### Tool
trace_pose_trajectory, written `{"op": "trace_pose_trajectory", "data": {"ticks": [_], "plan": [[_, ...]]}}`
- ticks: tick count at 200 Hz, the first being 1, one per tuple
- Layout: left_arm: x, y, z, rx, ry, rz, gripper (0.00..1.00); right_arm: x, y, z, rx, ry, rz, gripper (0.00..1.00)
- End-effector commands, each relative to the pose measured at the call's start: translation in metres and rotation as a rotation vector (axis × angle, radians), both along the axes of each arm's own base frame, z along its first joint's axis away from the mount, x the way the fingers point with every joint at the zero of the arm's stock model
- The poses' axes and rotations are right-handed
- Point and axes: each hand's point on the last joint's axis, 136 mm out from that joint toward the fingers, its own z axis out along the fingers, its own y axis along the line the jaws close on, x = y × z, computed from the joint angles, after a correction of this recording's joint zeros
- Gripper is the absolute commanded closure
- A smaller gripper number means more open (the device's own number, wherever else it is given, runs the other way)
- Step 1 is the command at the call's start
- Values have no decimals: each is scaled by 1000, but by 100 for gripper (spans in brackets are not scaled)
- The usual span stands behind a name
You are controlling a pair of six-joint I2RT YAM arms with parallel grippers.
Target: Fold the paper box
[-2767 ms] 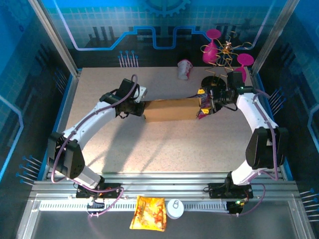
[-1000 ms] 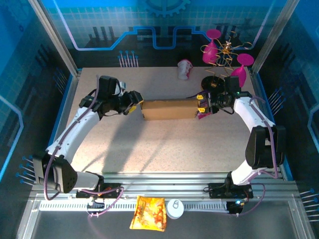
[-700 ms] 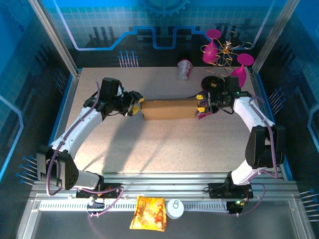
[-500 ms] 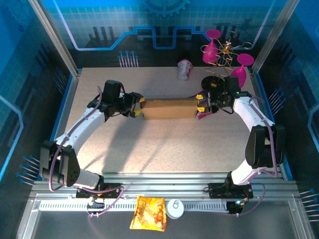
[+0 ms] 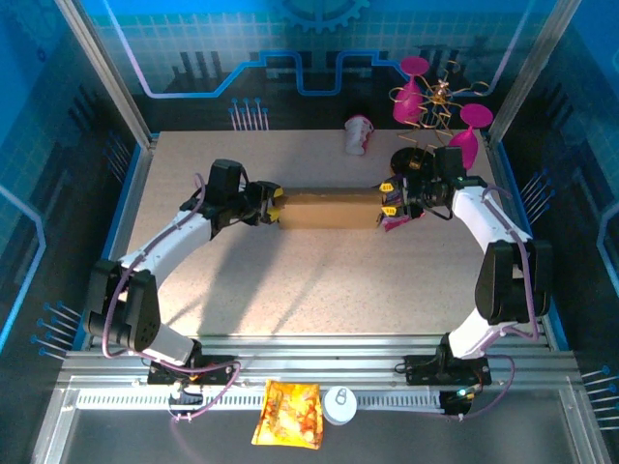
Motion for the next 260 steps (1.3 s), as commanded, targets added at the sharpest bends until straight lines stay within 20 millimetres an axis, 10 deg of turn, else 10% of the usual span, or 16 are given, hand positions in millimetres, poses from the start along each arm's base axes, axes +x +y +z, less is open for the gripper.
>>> {"op": "trace_pose_trajectory", "data": {"ticks": [1,70,169,260], "plan": [[-8,1,-24,4,61,25,57,-2,2,-20,-27,65,-3,57],[-14,8,-49,32,120,55,79,5,2,-16,-26,52,8,54],[-13,9,-50,32,126,57,82,-5,-3,25,-26,-65,59,41],[-13,10,-50,30,123,59,83,-25,-5,-27,-54,42,72,61]]}}
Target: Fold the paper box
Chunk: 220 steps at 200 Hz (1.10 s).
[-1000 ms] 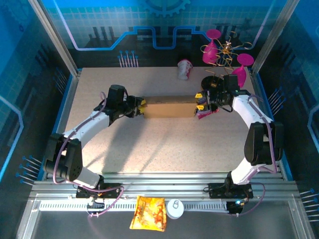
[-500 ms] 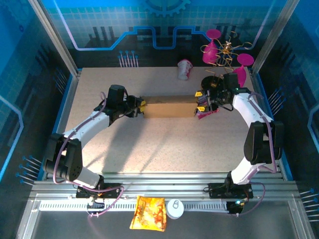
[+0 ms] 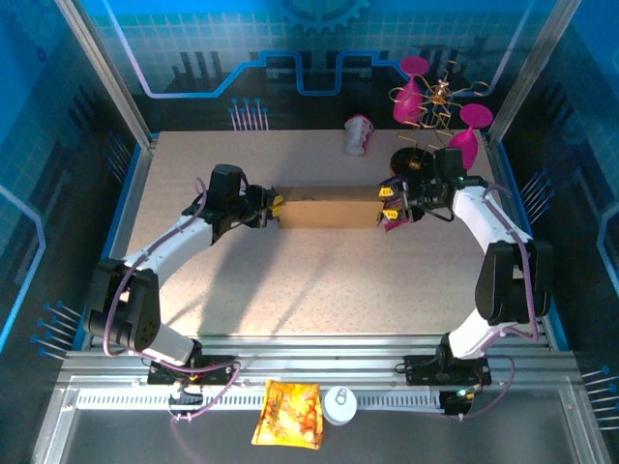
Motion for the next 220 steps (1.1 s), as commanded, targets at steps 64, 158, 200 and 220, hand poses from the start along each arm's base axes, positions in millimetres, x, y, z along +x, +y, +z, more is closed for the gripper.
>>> {"op": "trace_pose_trajectory", "data": {"ticks": [64,158,200,220], "plan": [[-19,14,-38,70,132,28,84,-13,-7,-5,-53,26,19,69],[-107,36,-62,119,170,14,63,-52,-25,54,-290,-222,184,42],[-147,30,-86,89,223,5,57,-56,-30,39,-337,-287,225,40],[-155,46,-75,153,210,42,56,-54,-34,47,-376,-342,229,37]]}}
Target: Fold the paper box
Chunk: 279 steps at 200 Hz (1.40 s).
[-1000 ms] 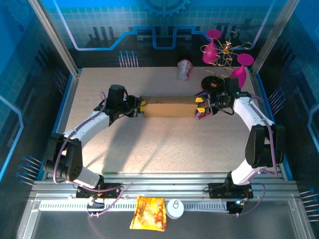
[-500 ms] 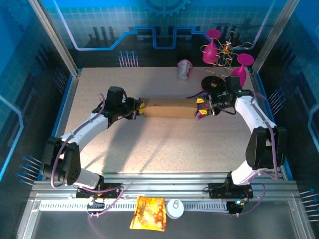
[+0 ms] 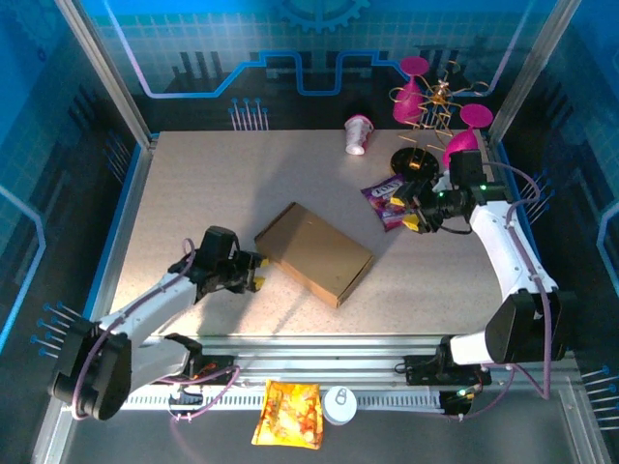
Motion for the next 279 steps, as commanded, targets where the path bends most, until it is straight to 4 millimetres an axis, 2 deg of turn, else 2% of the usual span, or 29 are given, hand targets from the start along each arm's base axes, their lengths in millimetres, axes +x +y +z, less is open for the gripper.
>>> {"op": "trace_pose_trajectory", "data": {"ticks": [1,11,18,21,23,32,36,40,43,71,92,109,116,132,147,175,198,212,230,244,256,267,279], "plan": [[-3,15,21,49,-45,50,56,2,-10,6,-69,-85,23,37],[0,22,35,90,-80,38,55,3,-15,15,-111,-131,24,32],[4,27,45,128,-107,14,53,2,-21,22,-154,-169,17,24],[7,29,51,145,-120,6,52,2,-23,26,-170,-188,15,7],[8,30,54,157,-130,-5,51,2,-25,28,-184,-203,13,2],[18,36,69,208,-172,-39,44,1,-33,40,-245,-266,6,0],[22,38,75,231,-193,-54,33,-1,-38,44,-276,-292,-3,0],[27,41,83,255,-220,-69,8,-3,-42,48,-308,-311,-10,0],[31,43,87,274,-241,-80,1,-4,-46,50,-333,-321,-16,0],[58,72,132,528,-474,-156,1,-21,-81,65,-549,-424,-87,0],[63,101,153,767,-585,-173,1,-29,-124,54,-796,-464,-216,0],[55,144,145,1007,-475,-89,1,-18,-136,35,-968,-541,-142,0],[52,157,140,1098,-450,-91,1,-15,-138,13,-1029,-535,-75,0],[59,166,130,1296,-512,-231,1,-4,-132,-19,-1084,-575,46,0],[64,172,120,1395,-567,-268,1,3,-126,-34,-1057,-644,27,0],[74,174,86,1375,-693,-283,1,15,-114,-48,-1016,-802,-49,0],[86,173,60,1315,-714,-318,1,26,-111,-69,-1054,-803,31,0],[96,167,46,1269,-739,-350,1,34,-109,-74,-1054,-833,48,0],[112,164,37,1241,-788,-334,1,49,-103,-82,-1020,-868,55,0],[127,166,38,1239,-812,-323,1,60,-98,-88,-1026,-878,113,0],[141,165,42,1248,-855,-331,1,71,-95,-84,-1049,-921,135,0],[150,164,39,1253,-848,-379,1,74,-98,-94,-1021,-900,137,0],[156,161,37,1266,-898,-395,1,73,-87,-95,-998,-937,189,0]]}}
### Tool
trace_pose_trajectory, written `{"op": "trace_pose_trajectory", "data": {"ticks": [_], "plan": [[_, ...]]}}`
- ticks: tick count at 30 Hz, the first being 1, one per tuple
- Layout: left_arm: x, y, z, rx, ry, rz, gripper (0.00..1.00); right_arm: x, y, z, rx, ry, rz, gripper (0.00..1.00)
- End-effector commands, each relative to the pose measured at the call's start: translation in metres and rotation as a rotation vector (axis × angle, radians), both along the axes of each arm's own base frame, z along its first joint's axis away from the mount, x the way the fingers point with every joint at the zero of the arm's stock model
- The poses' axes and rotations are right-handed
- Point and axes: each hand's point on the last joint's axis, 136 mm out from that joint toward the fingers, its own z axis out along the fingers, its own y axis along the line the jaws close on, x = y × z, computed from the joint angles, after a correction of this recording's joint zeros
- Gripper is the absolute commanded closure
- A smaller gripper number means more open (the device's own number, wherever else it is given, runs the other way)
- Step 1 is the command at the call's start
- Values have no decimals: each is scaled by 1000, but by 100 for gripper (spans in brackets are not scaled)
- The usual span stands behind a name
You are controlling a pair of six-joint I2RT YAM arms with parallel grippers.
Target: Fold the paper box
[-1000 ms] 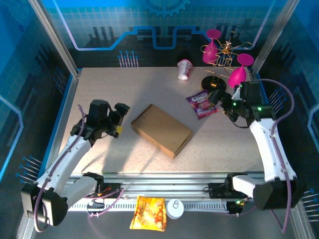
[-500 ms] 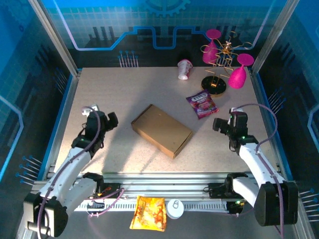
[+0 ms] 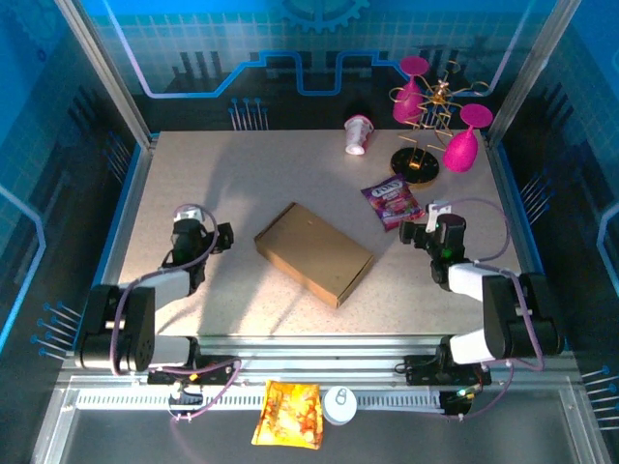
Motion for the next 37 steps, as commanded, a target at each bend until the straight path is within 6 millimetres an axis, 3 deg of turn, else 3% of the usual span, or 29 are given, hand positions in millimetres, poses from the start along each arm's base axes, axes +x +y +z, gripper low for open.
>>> {"op": "trace_pose_trajectory", "data": {"ticks": [1,4,7,10,13,17,37], "plan": [[35,-9,39,38,-195,-106,1,19,12,29,-14,-138,103,0],[29,-22,29,44,-253,-187,1,7,9,25,-23,-255,76,0],[15,-15,32,56,-328,-141,1,-14,-7,28,-11,-329,-16,0],[20,-10,30,57,-316,-109,1,-19,-14,35,-8,-387,-52,0],[33,-15,25,51,-241,-134,1,-6,-10,34,-23,-335,-36,0],[32,-15,26,53,-254,-137,1,18,17,19,-51,-175,102,0],[32,-15,25,56,-249,-135,1,19,29,20,-92,-183,144,0]]}}
